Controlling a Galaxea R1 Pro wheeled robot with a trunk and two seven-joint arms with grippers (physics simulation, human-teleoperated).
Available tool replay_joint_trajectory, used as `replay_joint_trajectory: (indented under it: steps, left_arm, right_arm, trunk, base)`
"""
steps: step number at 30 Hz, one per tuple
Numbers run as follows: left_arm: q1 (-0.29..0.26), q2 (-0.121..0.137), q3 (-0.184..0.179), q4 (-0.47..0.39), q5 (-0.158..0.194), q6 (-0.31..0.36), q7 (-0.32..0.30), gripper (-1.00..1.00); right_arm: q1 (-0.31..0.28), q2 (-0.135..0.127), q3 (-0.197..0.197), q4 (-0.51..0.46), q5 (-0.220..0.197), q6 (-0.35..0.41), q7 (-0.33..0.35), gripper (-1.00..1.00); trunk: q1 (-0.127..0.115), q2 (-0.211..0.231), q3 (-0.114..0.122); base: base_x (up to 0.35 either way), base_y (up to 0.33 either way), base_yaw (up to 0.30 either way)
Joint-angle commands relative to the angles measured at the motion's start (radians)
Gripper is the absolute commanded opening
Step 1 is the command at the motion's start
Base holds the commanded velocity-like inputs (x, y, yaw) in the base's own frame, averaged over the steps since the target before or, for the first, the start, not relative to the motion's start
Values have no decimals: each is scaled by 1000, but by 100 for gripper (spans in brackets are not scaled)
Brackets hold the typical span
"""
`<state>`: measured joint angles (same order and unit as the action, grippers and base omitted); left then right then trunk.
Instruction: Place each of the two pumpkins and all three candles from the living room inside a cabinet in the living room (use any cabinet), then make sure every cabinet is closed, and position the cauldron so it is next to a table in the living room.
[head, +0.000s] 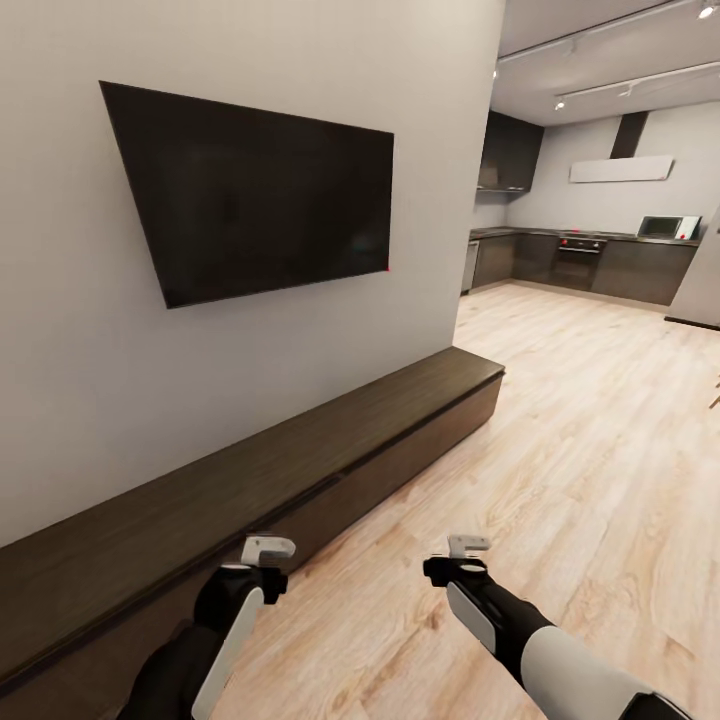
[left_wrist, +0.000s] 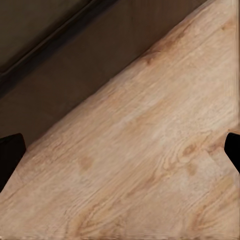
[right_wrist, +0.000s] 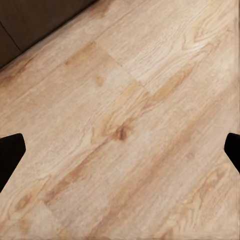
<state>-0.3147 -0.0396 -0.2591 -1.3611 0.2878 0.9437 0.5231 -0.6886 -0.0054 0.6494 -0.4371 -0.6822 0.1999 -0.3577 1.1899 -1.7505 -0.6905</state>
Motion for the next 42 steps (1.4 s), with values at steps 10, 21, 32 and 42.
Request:
replay_joint_trajectory:
  steps: [10,21,32,42]
  left_arm:
    - [29,-8,-6,55,10,0,7,100]
    - [29,-8,-6,114,10,0,7,100]
    - [29,-8,-8,109,10,0,7,100]
    - [29,-2,-3,111,10,0,5,100]
  right_arm:
    - [56,-3,6,23,1,-2,-12,100]
    - [65,-7,6,21,1,-4,-6,100]
    - [65,-5,6,21,0,-4,-6,100]
    - [65,-5,-1,22,-11,5,-4,100]
  trunk:
    - [0,-1,-1]
    - [0,-1,11]
    - [0,-1,25]
    - [0,-1,38]
  base:
    - [84,24,-1]
    - [177,61,-170]
    - [6,2,-217]
    - [0,0,-219]
